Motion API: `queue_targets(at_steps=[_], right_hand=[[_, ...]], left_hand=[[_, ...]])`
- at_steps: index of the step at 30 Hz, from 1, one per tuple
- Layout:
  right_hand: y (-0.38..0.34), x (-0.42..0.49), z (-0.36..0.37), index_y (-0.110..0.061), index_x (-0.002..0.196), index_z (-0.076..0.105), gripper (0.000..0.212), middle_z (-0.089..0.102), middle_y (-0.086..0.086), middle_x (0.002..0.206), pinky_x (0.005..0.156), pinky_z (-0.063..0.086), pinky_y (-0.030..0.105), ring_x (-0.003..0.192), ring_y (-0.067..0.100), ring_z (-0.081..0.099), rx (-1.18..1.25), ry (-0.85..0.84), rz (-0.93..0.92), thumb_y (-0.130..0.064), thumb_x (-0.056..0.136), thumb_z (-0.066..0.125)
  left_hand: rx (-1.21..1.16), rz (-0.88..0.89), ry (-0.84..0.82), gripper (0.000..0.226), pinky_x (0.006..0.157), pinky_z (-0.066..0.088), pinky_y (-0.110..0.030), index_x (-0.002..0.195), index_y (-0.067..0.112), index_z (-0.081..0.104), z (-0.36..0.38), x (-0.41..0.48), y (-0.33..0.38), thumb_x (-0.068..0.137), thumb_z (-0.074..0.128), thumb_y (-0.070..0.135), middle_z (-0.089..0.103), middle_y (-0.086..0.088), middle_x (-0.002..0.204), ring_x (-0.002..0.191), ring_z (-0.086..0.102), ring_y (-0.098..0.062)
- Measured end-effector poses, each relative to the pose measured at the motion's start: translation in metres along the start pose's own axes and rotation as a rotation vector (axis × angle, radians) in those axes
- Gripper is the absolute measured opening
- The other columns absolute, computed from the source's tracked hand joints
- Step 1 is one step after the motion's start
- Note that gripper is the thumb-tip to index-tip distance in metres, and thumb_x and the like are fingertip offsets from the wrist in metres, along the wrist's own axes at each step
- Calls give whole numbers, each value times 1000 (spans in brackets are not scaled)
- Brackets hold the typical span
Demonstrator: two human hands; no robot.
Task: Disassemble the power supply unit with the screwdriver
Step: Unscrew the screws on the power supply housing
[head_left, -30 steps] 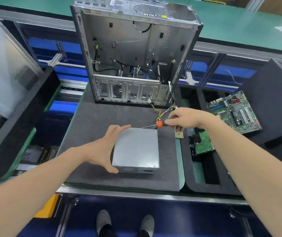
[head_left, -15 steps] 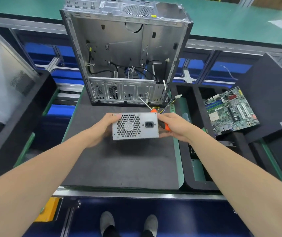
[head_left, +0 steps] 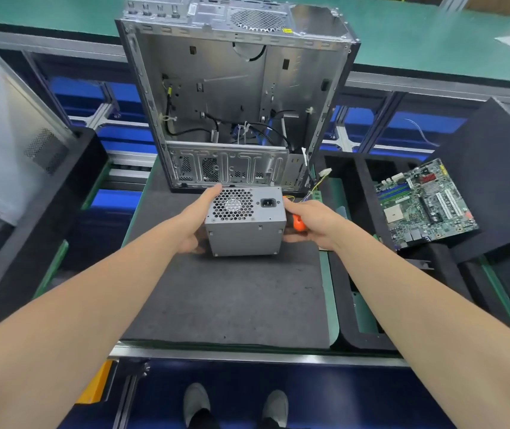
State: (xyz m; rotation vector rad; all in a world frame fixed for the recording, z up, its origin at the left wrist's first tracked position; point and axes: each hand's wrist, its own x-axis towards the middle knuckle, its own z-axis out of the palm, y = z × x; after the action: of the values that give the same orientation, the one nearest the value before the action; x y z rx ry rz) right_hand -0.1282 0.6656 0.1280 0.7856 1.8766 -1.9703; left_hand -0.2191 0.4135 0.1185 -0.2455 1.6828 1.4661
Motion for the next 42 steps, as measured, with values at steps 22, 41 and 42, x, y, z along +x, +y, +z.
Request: queue_targets(at_steps=[22,41,42], right_hand=[[16,-14,10,0,116,69,26,75,19,114,83,62,48,104,36,73,16,-207,-62,-12,93,73],[-19,-22,11,-28,96,78,17,75,6,81,54,51,34,55,16,62,-408,110,-451,-36,82,84],[-24,-22,16,-27,94,75,22,75,8,75,54,52,36,53,16,63,-400,159,-488,-38,79,86]], left_hand=[[-373,377,-65,83,91,56,-41,146,50,53,-16,-9,-70,72,54,14,63,22,140,124,67,-18],[24,391,165,12,78,54,-23,96,9,76,-39,6,-59,99,66,13,80,-2,95,89,70,-17],[44,387,139,12,82,55,-25,99,8,77,-43,6,-57,99,66,12,81,-6,100,92,72,-18]])
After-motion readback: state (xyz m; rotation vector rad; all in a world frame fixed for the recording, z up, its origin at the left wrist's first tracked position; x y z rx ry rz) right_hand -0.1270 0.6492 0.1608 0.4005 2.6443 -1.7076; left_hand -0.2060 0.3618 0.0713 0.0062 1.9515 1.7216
